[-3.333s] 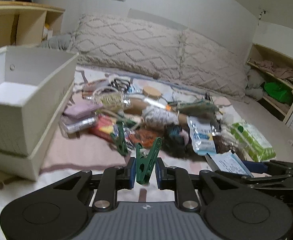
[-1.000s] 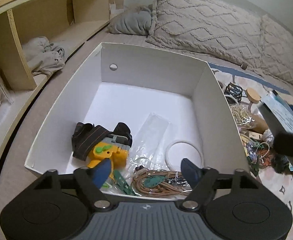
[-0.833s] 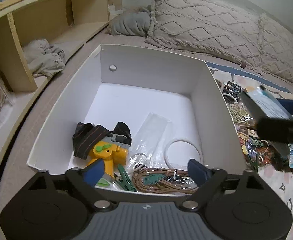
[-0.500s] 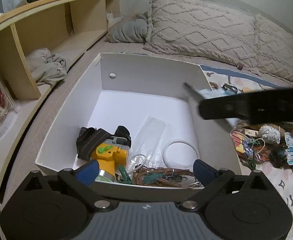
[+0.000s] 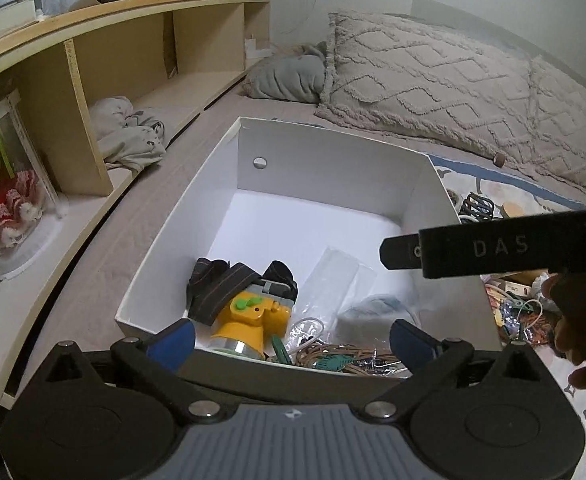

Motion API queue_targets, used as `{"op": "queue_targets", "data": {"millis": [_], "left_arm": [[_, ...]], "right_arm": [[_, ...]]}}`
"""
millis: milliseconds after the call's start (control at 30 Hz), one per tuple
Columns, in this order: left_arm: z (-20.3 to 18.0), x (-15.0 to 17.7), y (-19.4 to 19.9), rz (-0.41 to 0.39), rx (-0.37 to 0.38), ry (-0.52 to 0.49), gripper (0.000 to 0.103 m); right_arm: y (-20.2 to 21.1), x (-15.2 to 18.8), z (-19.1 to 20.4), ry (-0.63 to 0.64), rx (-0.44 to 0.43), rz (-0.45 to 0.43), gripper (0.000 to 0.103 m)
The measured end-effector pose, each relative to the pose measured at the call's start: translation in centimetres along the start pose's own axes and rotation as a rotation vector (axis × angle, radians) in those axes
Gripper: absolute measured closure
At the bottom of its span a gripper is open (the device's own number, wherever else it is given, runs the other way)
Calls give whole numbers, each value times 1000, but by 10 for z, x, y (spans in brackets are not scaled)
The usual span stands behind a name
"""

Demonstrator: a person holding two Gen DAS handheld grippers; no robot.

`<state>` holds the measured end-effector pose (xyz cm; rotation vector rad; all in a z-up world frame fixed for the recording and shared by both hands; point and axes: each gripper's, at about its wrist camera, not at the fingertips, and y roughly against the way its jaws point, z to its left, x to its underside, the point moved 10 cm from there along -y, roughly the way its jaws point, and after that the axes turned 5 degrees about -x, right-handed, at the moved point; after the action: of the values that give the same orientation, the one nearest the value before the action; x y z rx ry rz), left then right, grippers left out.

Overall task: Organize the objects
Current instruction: 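Open the left gripper to drop the clothespin while the right gripper lowers the packet into the box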

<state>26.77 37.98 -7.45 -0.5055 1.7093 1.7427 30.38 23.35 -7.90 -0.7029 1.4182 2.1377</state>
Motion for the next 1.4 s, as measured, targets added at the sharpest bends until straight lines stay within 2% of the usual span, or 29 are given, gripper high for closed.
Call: {"op": "queue_targets", "data": {"millis": [400,467,567,633,733,900,1000,1067,1233,1333,1400], "left_arm": [[-10,1,-1,10,0,-21,0],[-10,1,-2,9,3,-23,0],[-8,2,0,3,8,-21,0],[-6,1,2,-6,4,-22,0],[-1,-1,6,-18,-4,-24,0],[2,0,10,-31,4,-33,0],[2,0,9,-31,12,-33,0],[2,1,8,-30,16,-35,0],[0,2,7,-29,28,-39,0],[-1,3,6,-30,32,-44,0],[0,4,5,-28,32,-43,0]], "right_arm": [[12,1,-8,10,-30,1,7],[11,1,-7,25,-49,14,12],[5,1,-4,72,-65,56,30],[-6,3,0,142,-48,116,53],[-26,11,3,269,0,227,72],[-49,26,2,491,99,395,75],[-60,41,2,539,95,494,75],[-67,49,5,552,85,529,75],[-80,51,12,523,51,510,93],[-78,37,15,526,52,425,98],[-75,34,18,502,12,423,99]]}}
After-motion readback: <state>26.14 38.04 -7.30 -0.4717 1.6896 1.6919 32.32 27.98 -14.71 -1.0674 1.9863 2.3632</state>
